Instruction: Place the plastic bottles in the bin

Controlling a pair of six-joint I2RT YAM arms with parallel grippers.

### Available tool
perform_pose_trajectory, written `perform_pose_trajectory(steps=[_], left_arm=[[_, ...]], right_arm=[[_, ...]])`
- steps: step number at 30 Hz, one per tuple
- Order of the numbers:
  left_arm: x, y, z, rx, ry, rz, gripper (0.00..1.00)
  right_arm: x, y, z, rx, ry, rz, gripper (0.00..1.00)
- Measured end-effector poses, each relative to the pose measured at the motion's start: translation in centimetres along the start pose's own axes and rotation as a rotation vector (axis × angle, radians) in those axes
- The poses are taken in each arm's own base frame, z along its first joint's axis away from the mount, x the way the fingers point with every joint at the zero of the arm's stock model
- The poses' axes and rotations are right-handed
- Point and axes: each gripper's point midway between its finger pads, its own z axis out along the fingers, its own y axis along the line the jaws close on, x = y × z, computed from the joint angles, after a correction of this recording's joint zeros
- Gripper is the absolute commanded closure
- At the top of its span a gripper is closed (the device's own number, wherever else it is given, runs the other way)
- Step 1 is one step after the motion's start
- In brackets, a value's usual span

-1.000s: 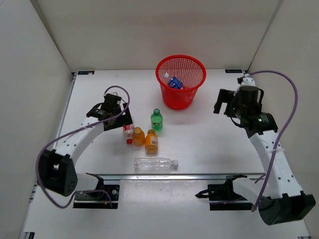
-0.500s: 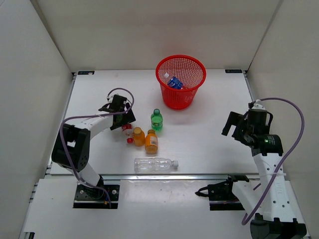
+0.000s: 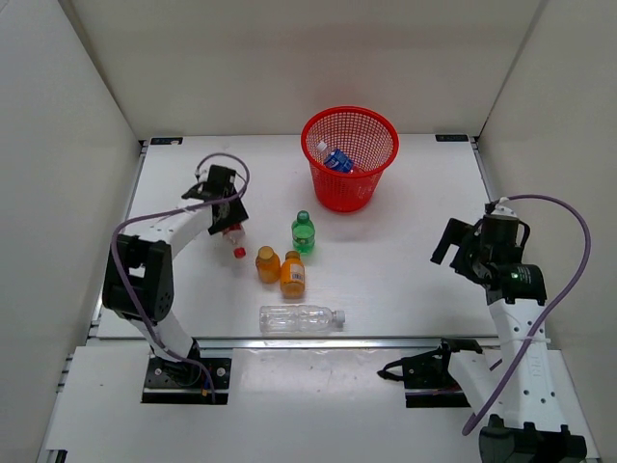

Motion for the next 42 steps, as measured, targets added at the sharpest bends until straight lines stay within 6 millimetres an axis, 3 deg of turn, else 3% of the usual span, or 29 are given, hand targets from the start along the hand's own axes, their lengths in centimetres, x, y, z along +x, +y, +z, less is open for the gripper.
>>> perform_pose_trajectory(steps=[2, 5, 8, 10, 11, 14, 16, 18, 20, 21, 22, 25, 26, 28, 32, 36, 39, 42], left_arm=[[-3.8, -1.0, -1.5, 0.006, -0.069, 0.000, 0.61], [-12.2, -4.6, -5.9, 0.076, -0.257, -0.014, 0.57], [-20.9, -11.2, -12.7, 0.219, -0.491, -0.019, 0.59], [-24.4, -16.4, -16.8, 0.348, -0.617, -0.032, 0.62], [-25.2, -18.8, -18.5, 0.413, -0.660, -0.037, 0.62], [-25.1, -24.4, -21.2, 0.559, -0.727, -0.049, 0.62], [-24.0, -27.6, -20.9, 0.615, -0.742, -0.050, 0.59], [-23.2, -31.2, -19.9, 0.661, -0.755, -0.051, 0.56], [-22.8, -34.5, -18.6, 0.702, -0.781, -0.062, 0.64], [-22.3, -35.9, -17.8, 0.715, -0.791, -0.068, 0.63], [-21.5, -37.0, -16.7, 0.719, -0.795, -0.071, 0.52], [-18.8, -38.8, -13.4, 0.698, -0.770, -0.048, 0.42], [-17.9, -39.1, -12.7, 0.690, -0.759, -0.036, 0.38], [-16.5, -39.6, -11.7, 0.682, -0.740, -0.012, 0.02], [-15.7, -39.9, -12.0, 0.689, -0.726, 0.013, 0.01], [-16.2, -39.0, -14.0, 0.691, -0.709, 0.049, 0.02], [-16.5, -36.6, -16.6, 0.699, -0.654, 0.084, 0.01], [-16.8, -32.0, -19.5, 0.653, -0.618, 0.121, 0.01]], right_arm=[[0.3, -0.2, 0.3, 0.007, 0.016, -0.001, 0.01], [0.5, -0.7, 0.8, 0.025, 0.027, 0.002, 0.01], [0.1, -1.2, 0.9, 0.038, 0.016, 0.007, 0.01], [-0.2, -1.5, 0.9, 0.047, 0.003, 0.008, 0.01], [-0.4, -1.6, 1.0, 0.050, -0.004, 0.008, 0.00], [-1.1, -2.0, 1.0, 0.060, -0.031, 0.007, 0.01], [-1.7, -2.1, 1.0, 0.059, -0.054, 0.003, 0.01], [-2.2, -2.0, 1.0, 0.055, -0.078, 0.000, 0.01], [-2.3, -2.0, 1.2, 0.048, -0.091, -0.001, 0.01], [-2.2, -2.0, 1.3, 0.045, -0.091, -0.002, 0.01], [-2.1, -2.0, 1.4, 0.042, -0.090, -0.001, 0.01], [-1.1, -1.9, 1.9, 0.031, -0.069, -0.001, 0.01], [-0.8, -1.9, 2.0, 0.027, -0.062, -0.001, 0.01], [-0.4, -1.9, 2.2, 0.022, -0.051, 0.000, 0.01], [-0.4, -1.7, 2.1, 0.011, -0.056, -0.003, 0.01], [-0.3, -1.2, 1.9, -0.005, -0.062, -0.024, 0.00], [0.0, 0.1, 1.7, -0.050, -0.057, -0.062, 0.01], [0.4, 1.8, 1.6, -0.110, -0.047, -0.112, 0.01]])
